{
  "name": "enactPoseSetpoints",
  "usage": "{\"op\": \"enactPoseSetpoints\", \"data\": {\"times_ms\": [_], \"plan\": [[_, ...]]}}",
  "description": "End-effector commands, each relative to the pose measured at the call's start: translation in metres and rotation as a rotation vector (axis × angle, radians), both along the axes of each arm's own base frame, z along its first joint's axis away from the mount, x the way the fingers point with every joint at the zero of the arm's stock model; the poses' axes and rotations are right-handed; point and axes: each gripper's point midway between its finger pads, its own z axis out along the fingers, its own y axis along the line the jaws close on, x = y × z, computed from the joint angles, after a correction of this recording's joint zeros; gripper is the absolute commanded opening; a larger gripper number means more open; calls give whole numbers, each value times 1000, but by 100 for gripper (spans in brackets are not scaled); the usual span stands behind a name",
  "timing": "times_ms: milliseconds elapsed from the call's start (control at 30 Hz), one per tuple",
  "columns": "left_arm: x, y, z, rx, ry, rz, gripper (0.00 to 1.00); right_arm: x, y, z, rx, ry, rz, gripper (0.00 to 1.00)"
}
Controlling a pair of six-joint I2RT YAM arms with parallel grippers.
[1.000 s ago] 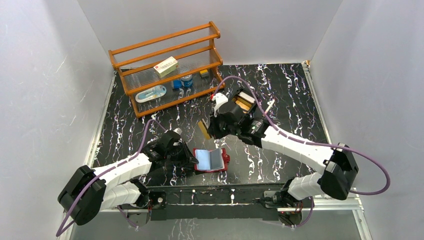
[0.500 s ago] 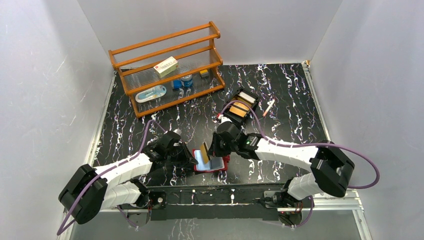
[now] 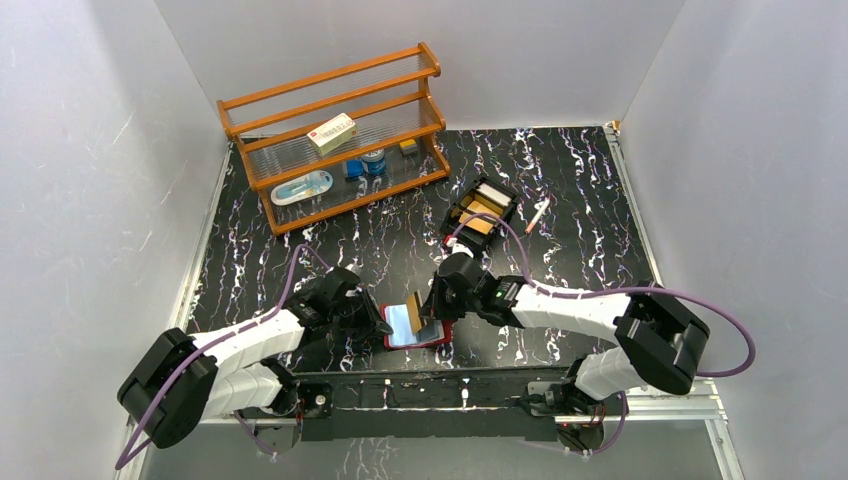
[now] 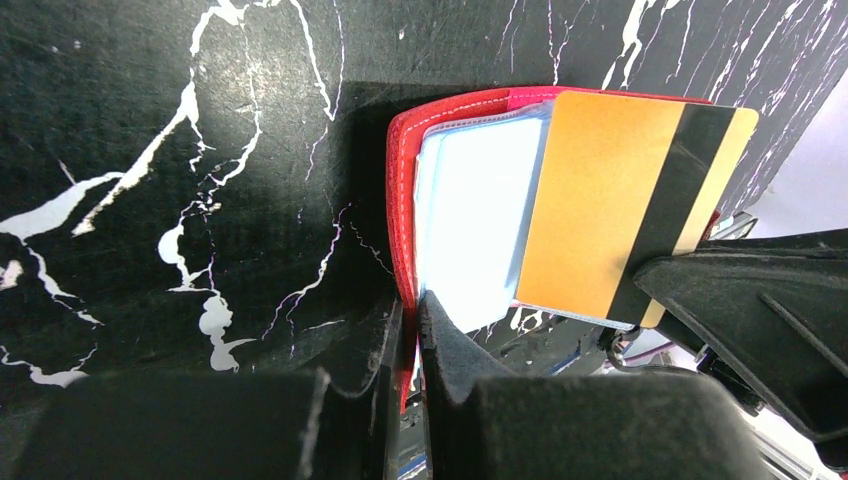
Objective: Put the credit cards into the card holder
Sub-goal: Insert the credit card into the card slot.
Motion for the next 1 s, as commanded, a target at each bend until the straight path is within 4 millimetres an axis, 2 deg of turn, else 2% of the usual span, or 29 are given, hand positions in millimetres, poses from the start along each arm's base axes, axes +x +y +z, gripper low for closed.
{"op": "enactPoseSetpoints", "data": {"times_ms": [0, 467, 733, 967], "plan": [[-6, 12, -12, 57, 16, 1, 2, 4, 1, 6, 52, -30, -36, 0], [-8, 16, -18, 82, 27, -4, 2, 7, -13, 5, 74, -43, -100, 0], [-8, 15, -18, 77, 30, -6, 3, -1, -2, 0, 124, 8, -69, 0], [-9, 14, -18, 73, 30, -8, 4, -4, -3, -10, 129, 33, -70, 0]]}}
